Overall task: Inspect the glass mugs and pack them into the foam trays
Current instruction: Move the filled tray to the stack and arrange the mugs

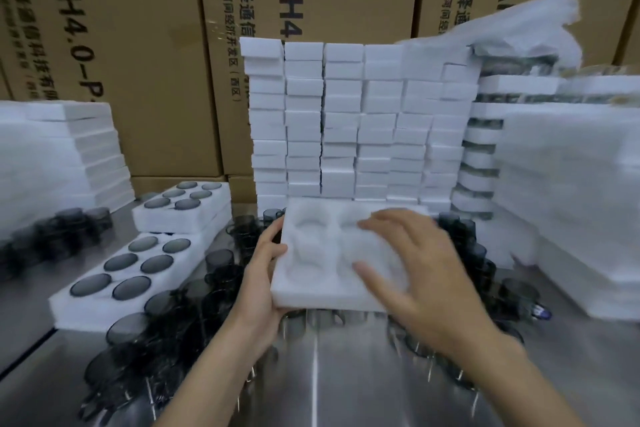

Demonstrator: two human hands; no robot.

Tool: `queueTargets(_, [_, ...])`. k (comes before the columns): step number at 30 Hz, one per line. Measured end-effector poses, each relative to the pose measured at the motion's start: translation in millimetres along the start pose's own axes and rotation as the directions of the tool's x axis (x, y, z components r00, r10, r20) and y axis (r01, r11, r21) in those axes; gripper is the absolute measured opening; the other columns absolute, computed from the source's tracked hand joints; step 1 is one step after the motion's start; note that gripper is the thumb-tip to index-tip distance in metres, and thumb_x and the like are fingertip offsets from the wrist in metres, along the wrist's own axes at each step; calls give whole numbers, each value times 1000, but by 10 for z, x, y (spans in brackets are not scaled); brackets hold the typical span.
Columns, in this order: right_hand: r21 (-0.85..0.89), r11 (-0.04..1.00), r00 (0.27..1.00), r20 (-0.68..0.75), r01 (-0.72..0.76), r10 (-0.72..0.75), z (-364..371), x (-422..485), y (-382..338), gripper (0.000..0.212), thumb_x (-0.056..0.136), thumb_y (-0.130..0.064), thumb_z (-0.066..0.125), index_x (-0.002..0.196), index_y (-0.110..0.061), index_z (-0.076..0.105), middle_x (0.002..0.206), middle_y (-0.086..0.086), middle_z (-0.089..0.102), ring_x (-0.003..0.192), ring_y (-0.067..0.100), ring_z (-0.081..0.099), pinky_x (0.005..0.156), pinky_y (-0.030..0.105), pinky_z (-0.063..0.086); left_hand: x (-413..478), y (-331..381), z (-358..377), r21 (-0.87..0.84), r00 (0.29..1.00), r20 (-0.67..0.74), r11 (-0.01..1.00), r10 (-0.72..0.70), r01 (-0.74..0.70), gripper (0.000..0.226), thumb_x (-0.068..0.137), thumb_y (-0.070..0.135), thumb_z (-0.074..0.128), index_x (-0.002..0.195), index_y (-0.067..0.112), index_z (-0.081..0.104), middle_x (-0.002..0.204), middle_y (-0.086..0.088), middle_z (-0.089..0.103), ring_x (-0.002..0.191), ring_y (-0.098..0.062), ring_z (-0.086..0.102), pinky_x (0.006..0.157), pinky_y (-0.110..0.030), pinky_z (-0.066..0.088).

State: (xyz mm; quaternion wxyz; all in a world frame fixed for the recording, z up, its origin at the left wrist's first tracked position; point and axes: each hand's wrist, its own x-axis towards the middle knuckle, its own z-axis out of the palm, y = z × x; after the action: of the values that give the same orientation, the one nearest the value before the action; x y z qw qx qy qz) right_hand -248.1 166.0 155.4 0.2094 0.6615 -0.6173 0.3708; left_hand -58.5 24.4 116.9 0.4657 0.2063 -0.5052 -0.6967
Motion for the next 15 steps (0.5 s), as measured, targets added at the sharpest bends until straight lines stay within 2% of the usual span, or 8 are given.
queueTargets(2, [90, 978, 981, 71, -186, 180, -110, 9, 274, 51, 98, -68, 58, 144, -46, 56, 148, -27, 49, 143, -3, 39, 119, 31, 30, 6, 55, -85, 28, 999, 46, 1000, -15, 14, 61, 81, 32, 57, 139, 46, 65, 133, -3, 75, 113, -30, 76, 80, -49, 65])
queueTargets(4, [242, 911, 935, 213, -333, 285, -157, -18, 481, 49, 90, -73, 64, 136, -56, 59, 136, -35, 57, 131, -12, 49, 112, 30, 41, 1, 118, -144, 84, 990, 110, 993, -89, 80, 61, 80, 33, 57, 140, 42, 66, 137, -6, 73, 114, -31, 75, 81, -44, 62])
queueTargets(7, [323, 848, 873, 396, -421, 283, -115, -118, 658, 50, 79, -77, 71, 123, -52, 71, 102, -20, 72, 94, -1, 67, 86, 28, 54, 6, 166, -226, 170, 940, 226, 960, -256, 221, 56, 87, 39, 54, 141, 35, 68, 138, -11, 72, 107, -32, 71, 72, -37, 55])
queueTargets(8, [351, 830, 860, 436, -434, 265, -86, -158, 686, 49, 79, -76, 72, 119, -46, 75, 88, -13, 71, 79, 3, 66, 77, 27, 54, 21, 174, -259, 177, 935, 223, 955, -276, 240, 53, 89, 44, 54, 137, 31, 72, 134, -13, 73, 102, -32, 70, 69, -37, 54])
queueTargets(10, [425, 790, 860, 451, -442, 239, -14, -240, 702, 39, 83, -67, 77, 109, -38, 78, 66, -6, 62, 62, 11, 60, 66, 27, 52, 51, 211, -306, 120, 954, 152, 963, -257, 241, 55, 89, 58, 59, 129, 24, 77, 124, -13, 75, 95, -33, 72, 69, -42, 58])
queueTargets(13, [464, 769, 861, 462, -440, 213, 109, -318, 646, 16, 91, -47, 80, 96, -32, 74, 62, 1, 65, 57, 14, 63, 64, 28, 56, 70, 239, -307, 185, 987, 43, 972, -157, 147, 55, 88, 70, 66, 127, 33, 78, 127, -5, 78, 96, -35, 79, 71, -48, 64])
queueTargets(15, [507, 724, 848, 490, -467, 203, 172, -343, 598, 21, 93, -43, 81, 87, -26, 69, 66, 5, 67, 58, 17, 65, 63, 29, 57, 49, 183, -249, 266, 994, 2, 959, -105, 101, 49, 91, 74, 65, 124, 39, 78, 124, -1, 79, 100, -33, 80, 80, -55, 66])
